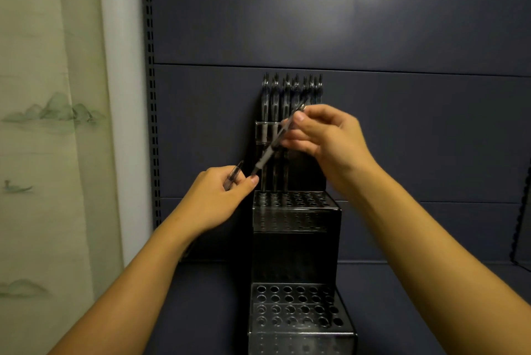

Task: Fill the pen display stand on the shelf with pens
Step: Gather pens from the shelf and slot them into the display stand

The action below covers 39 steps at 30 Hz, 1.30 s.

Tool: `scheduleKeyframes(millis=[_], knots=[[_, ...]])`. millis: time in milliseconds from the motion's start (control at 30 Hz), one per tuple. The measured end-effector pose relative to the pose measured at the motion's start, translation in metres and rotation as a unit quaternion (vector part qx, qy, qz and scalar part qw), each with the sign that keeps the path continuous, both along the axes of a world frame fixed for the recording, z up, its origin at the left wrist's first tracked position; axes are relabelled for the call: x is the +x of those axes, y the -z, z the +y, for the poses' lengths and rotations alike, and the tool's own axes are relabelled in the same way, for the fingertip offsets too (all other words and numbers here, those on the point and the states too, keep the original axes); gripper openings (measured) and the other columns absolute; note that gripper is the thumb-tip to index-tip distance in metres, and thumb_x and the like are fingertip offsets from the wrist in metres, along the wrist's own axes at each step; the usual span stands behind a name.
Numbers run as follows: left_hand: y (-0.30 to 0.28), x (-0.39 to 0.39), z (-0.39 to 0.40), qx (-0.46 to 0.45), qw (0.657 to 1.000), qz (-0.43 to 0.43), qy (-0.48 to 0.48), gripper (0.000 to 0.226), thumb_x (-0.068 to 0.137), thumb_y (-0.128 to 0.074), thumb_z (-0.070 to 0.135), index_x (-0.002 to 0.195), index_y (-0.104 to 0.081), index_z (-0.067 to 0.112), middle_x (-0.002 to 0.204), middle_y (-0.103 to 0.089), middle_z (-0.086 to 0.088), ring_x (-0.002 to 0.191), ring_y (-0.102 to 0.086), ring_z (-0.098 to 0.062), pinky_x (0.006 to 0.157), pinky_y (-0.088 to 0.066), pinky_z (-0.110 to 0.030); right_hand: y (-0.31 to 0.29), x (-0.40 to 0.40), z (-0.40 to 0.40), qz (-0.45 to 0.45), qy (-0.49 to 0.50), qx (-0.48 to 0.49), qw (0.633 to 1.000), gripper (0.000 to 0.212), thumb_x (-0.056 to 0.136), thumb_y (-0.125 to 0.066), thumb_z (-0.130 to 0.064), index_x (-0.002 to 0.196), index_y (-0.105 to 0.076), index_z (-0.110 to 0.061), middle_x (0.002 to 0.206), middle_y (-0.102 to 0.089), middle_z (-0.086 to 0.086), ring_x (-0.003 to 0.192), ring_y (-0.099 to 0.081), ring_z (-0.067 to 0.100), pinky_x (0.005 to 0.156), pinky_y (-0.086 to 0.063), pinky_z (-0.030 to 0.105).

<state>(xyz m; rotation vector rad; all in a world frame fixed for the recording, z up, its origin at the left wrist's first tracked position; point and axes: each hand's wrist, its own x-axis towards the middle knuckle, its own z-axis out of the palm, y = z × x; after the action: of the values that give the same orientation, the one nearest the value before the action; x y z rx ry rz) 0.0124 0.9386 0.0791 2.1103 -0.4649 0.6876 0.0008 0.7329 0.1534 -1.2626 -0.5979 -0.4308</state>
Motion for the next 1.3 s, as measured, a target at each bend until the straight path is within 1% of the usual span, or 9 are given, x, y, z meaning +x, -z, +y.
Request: scheduleKeyframes(millis=[100,200,333,433,667,867,1000,1133,1300], knots=[[0.001,0.002,0.002,-0.001,1.000,0.001,-0.008,0.043,0.095,-0.062,0.045,0.073,-0.058,0.009,0.050,-0.040,0.011,0.050,-0.037,-0.003,0.055,-0.035,-0.025,-0.010,0.007,-0.015,-0.015,0.103,-0.040,0.994,0.005,0.095,-0.065,-0.002,0.100,-0.065,0.000,0.091,-0.069,0.018,0.074,-0.071,0.026,0.069,-0.063,0.034],[0.002,0.004,0.003,0.000,1.000,-0.002,-0.011,0.044,0.095,-0.062,0.046,0.074,-0.059,0.007,0.051,-0.041,0.011,0.050,-0.037,-0.003,0.056,-0.035,-0.026,-0.011,0.015,-0.028,-0.024,0.193,-0.110,0.975,0.003,0.094,-0.070,-0.008,0.093,-0.068,-0.010,0.086,-0.071,0.010,0.070,-0.073,0.020,0.069,-0.063,0.034],[0.003,0.006,0.002,0.006,1.000,0.000,-0.009,0.043,0.094,-0.063,0.044,0.075,-0.059,0.007,0.050,-0.041,0.012,0.049,-0.037,-0.004,0.056,-0.036,-0.024,-0.003,0.022,-0.029,-0.011,0.251,-0.173,0.952,0.007,0.093,-0.072,-0.011,0.090,-0.068,-0.016,0.084,-0.072,0.008,0.073,-0.075,0.021,0.071,-0.064,0.035],[0.004,0.008,0.001,0.008,1.000,0.001,-0.006,0.041,0.094,-0.064,0.044,0.074,-0.060,0.008,0.050,-0.042,0.011,0.049,-0.038,-0.003,0.055,-0.036,-0.025,0.004,0.026,-0.026,0.000,0.257,-0.191,0.947,0.005,0.093,-0.073,-0.011,0.095,-0.069,-0.013,0.087,-0.073,0.008,0.075,-0.075,0.020,0.073,-0.064,0.038],[0.004,0.008,0.003,0.014,1.000,-0.001,-0.008,0.041,0.094,-0.064,0.045,0.072,-0.060,0.011,0.052,-0.043,0.009,0.049,-0.038,-0.004,0.056,-0.038,-0.027,0.015,0.031,-0.022,0.011,0.272,-0.240,0.932,0.013,0.094,-0.071,-0.012,0.105,-0.071,-0.006,0.089,-0.073,0.007,0.079,-0.075,0.018,0.073,-0.064,0.036],[0.008,0.008,0.004,0.011,1.000,0.006,-0.011,0.041,0.094,-0.064,0.044,0.071,-0.059,0.011,0.051,-0.042,0.009,0.048,-0.038,-0.003,0.054,-0.036,-0.023,0.019,0.034,-0.020,0.014,0.298,-0.250,0.921,0.016,0.096,-0.069,-0.013,0.109,-0.072,-0.005,0.092,-0.074,0.009,0.080,-0.074,0.017,0.073,-0.064,0.032],[0.012,0.009,0.002,0.012,1.000,0.011,-0.008,0.040,0.095,-0.064,0.043,0.068,-0.056,0.014,0.051,-0.041,0.009,0.049,-0.037,-0.004,0.055,-0.036,-0.023,0.022,0.037,-0.019,0.016,0.316,-0.282,0.906,0.012,0.094,-0.071,-0.015,0.102,-0.074,-0.006,0.084,-0.074,0.010,0.075,-0.075,0.019,0.078,-0.064,0.039],[0.013,0.010,0.000,0.009,1.000,0.014,-0.010,0.040,0.094,-0.064,0.043,0.068,-0.056,0.014,0.050,-0.042,0.011,0.049,-0.038,-0.003,0.055,-0.037,-0.023,0.031,0.039,-0.016,0.033,0.317,-0.333,0.887,0.012,0.091,-0.075,-0.018,0.092,-0.073,-0.007,0.077,-0.075,0.012,0.071,-0.075,0.020,0.079,-0.063,0.041],[0.012,0.009,-0.001,0.007,1.000,0.015,-0.006,0.039,0.094,-0.064,0.043,0.069,-0.057,0.015,0.051,-0.042,0.011,0.050,-0.038,-0.003,0.055,-0.036,-0.024,0.037,0.039,-0.014,0.044,0.315,-0.355,0.879,0.014,0.091,-0.075,-0.022,0.094,-0.072,-0.009,0.086,-0.074,0.011,0.083,-0.073,0.023,0.083,-0.062,0.043]])
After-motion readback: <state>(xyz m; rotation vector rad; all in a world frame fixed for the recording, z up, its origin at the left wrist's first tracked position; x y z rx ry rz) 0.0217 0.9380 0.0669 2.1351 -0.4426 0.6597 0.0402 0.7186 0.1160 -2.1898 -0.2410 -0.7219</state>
